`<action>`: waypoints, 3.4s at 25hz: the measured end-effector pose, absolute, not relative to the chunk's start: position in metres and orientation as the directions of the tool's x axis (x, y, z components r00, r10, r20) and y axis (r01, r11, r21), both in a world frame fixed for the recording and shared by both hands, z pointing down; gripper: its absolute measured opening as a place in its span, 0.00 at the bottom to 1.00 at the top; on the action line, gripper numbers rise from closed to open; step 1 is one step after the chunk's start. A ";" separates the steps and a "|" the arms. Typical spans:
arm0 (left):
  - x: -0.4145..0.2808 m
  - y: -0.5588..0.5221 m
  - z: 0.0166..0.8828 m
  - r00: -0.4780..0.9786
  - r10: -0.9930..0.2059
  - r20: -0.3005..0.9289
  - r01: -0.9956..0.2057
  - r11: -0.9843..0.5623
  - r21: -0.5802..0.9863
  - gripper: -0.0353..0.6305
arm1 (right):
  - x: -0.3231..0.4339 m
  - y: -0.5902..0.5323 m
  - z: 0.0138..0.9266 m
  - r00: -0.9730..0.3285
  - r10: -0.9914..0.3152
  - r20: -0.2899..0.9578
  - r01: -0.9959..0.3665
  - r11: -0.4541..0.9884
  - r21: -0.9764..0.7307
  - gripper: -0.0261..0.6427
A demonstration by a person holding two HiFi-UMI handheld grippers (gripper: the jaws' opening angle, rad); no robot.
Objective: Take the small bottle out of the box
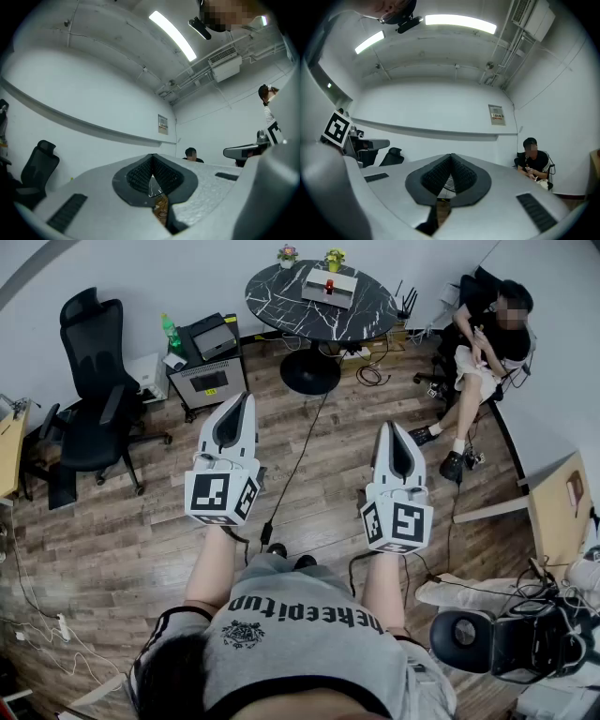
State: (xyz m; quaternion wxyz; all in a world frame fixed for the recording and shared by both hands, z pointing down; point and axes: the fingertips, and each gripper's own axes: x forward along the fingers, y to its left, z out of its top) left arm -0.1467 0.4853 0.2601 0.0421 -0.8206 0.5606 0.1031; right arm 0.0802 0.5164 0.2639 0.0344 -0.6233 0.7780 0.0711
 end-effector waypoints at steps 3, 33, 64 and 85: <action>-0.151 0.482 0.261 0.352 -0.910 -0.218 -0.927 -0.371 0.050 0.06 | 0.076 0.513 0.264 -0.218 -0.965 -0.146 -0.975 0.210 0.069 0.04; -0.174 0.381 0.279 0.415 -0.880 -0.232 -0.894 -0.441 0.072 0.06 | 0.048 0.428 0.276 -0.189 -0.964 -0.184 -0.982 0.183 0.051 0.04; -0.051 0.102 0.258 0.343 -0.906 -0.248 -0.929 -0.366 0.051 0.06 | 0.161 0.119 0.269 -0.315 -0.927 -0.203 -0.948 0.317 0.026 0.04; -0.066 -0.090 0.255 0.410 -0.876 -0.255 -0.899 -0.436 0.051 0.06 | 0.144 -0.063 0.259 -0.251 -0.943 -0.217 -0.968 0.249 0.041 0.04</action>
